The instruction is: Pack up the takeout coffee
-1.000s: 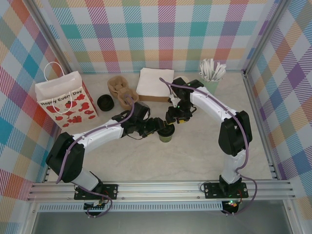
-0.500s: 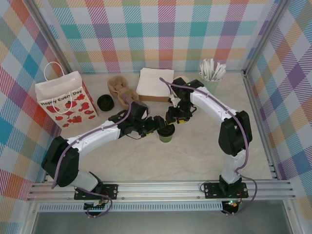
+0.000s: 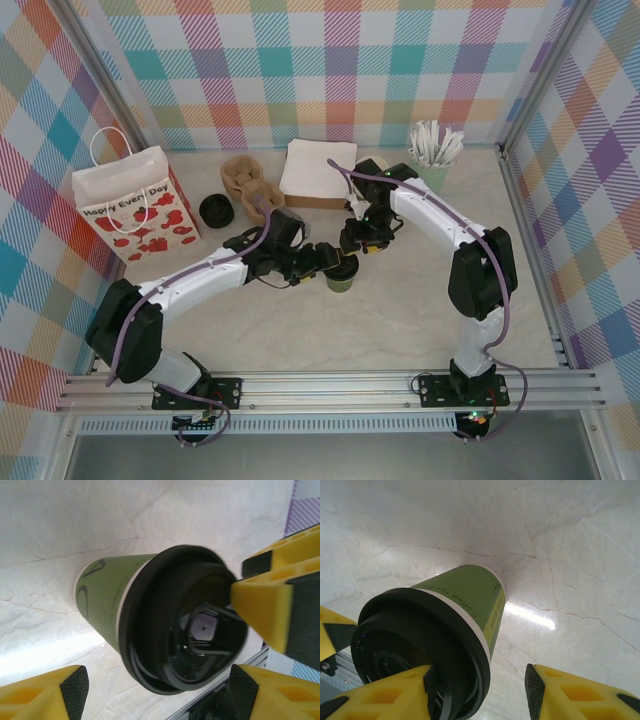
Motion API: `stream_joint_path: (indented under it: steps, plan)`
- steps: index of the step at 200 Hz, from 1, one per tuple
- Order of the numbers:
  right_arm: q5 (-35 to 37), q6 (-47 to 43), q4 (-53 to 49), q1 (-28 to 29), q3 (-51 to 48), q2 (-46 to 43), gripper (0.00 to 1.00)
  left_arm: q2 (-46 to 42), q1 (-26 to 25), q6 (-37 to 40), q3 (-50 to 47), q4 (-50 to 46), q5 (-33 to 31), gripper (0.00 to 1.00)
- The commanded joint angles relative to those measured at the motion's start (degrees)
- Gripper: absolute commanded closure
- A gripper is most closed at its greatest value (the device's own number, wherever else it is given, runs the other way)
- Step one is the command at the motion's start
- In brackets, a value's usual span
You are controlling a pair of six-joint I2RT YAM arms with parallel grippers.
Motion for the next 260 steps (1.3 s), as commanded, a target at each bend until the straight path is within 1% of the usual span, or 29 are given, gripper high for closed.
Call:
stream_joint_path:
  steps: [1, 49, 94, 142, 215, 260]
  plan:
    - [-0.43, -0.81, -1.77, 0.02, 0.02, 0.98, 0.49, 1.91, -0.87, 1.69, 1.2, -2.59, 0.5, 0.25]
    - [-0.21, -1.25, -2.58, 0.09, -0.07, 1.25, 0.49, 3.51, -1.1, 2.48, 1.33, -4.56, -1.47, 0.28]
    - [1.06, -1.83, -4.41, 0.03, -0.7, 1.86, 0.5, 3.56, -1.3, 2.75, 0.36, -5.66, -2.43, 0.29]
    - [0.99, -2.06, -4.66, 0.02, -2.52, 2.71, 0.57, 3.98, -1.27, 2.75, -0.25, -6.08, -3.15, 0.29]
    - [1.24, -2.26, -4.07, 0.02, -6.52, 3.52, 0.61, 4.94, -1.27, 2.74, -1.57, -6.19, -3.72, 0.3]
    - [1.86, -2.37, -4.08, 0.02, -7.24, 3.81, 0.62, 4.88, -1.35, 2.62, -2.82, -6.49, -4.34, 0.33]
